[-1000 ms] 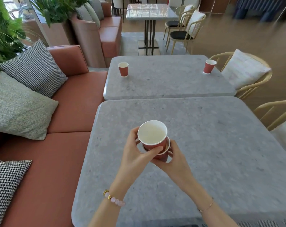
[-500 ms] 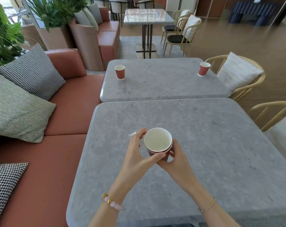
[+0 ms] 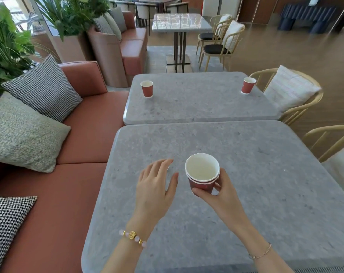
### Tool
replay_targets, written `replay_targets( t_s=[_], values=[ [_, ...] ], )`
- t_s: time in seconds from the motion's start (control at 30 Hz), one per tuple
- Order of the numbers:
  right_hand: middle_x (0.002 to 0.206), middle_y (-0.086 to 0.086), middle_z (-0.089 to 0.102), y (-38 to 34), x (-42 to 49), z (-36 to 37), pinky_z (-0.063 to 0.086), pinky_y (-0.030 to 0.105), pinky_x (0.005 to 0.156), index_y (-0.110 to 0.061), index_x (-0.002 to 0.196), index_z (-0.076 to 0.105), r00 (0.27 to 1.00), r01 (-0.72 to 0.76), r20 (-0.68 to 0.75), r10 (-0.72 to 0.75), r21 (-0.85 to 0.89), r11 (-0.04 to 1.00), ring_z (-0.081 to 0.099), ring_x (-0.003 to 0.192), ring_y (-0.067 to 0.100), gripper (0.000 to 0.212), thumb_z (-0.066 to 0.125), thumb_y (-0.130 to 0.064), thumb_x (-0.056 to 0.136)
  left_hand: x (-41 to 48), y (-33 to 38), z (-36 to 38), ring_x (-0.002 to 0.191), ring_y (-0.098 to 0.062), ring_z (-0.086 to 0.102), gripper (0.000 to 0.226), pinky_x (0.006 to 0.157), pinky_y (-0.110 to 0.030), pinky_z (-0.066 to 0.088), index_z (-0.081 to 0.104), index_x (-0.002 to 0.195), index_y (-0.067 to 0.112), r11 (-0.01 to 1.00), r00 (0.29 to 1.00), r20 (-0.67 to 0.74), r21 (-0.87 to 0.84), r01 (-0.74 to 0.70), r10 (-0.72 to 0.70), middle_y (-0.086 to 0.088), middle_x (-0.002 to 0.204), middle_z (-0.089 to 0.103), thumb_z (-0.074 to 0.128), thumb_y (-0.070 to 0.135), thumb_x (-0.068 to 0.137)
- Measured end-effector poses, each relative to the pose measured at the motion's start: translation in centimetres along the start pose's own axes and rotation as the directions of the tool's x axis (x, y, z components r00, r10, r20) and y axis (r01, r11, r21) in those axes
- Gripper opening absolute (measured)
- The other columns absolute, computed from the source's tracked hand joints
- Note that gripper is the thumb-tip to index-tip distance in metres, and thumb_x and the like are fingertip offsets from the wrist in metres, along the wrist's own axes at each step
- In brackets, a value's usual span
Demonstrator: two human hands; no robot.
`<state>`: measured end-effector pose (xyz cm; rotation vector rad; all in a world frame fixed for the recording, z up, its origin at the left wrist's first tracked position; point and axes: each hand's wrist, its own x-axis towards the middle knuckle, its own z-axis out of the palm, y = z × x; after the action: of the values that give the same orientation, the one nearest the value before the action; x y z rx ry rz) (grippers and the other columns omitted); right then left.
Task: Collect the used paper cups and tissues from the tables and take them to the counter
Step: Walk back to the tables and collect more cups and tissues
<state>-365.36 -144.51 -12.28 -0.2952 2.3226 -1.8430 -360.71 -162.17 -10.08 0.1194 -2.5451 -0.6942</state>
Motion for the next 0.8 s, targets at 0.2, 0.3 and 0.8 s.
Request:
replay_targets(
  t_s=[0.2, 0.3, 0.8],
  values=[
    [0.103, -0.032, 0.061, 0.7, 0.3, 0.0, 0.044, 0.005, 0.075, -0.056, 0.101, 0.05, 1.0, 0.0, -0.028, 0.0, -0.003, 1.0, 0.059, 0.098, -0.011, 0.062, 0.086, -0.021, 0.064, -0.3, -1.5, 1.0, 0.095, -0.026, 0.062, 0.04, 0.084, -0.04, 0.048, 0.063, 0.112, 0.01, 0.981, 0.995, 0.079, 0.177, -0.074, 0.061, -0.003, 0.108, 0.066, 0.039, 0.035, 0.091],
    [0.102, -0.03, 0.062, 0.8, 0.5, -0.1, 0.045, 0.005, 0.074, -0.055, 0.1, 0.051, 0.999, -0.01, -0.04, 0.01, 0.002, 1.0, 0.06, 0.097, -0.009, 0.061, 0.086, -0.02, 0.064, -0.3, -2.3, 1.6, 0.093, -0.026, 0.063, 0.04, 0.083, -0.039, 0.049, 0.064, 0.111, 0.01, 0.973, 0.992, 0.11, 0.213, -0.091, 0.068, -0.003, 0.105, 0.067, 0.04, 0.035, 0.091],
    [0.105, -0.03, 0.063, 1.3, 3.6, -2.0, 0.044, 0.018, 0.079, -0.059, 0.101, 0.051, 0.997, -0.059, -0.058, 0.06, 0.015, 0.998, 0.061, 0.099, -0.009, 0.067, 0.086, -0.019, 0.062, 2.3, -8.5, 9.1, 0.099, -0.03, 0.062, 0.043, 0.082, -0.04, 0.05, 0.063, 0.113, 0.009, 0.953, 0.922, 0.365, 0.302, 0.012, -0.127, -0.008, 0.112, 0.064, 0.071, 0.017, 0.071]
  ],
)
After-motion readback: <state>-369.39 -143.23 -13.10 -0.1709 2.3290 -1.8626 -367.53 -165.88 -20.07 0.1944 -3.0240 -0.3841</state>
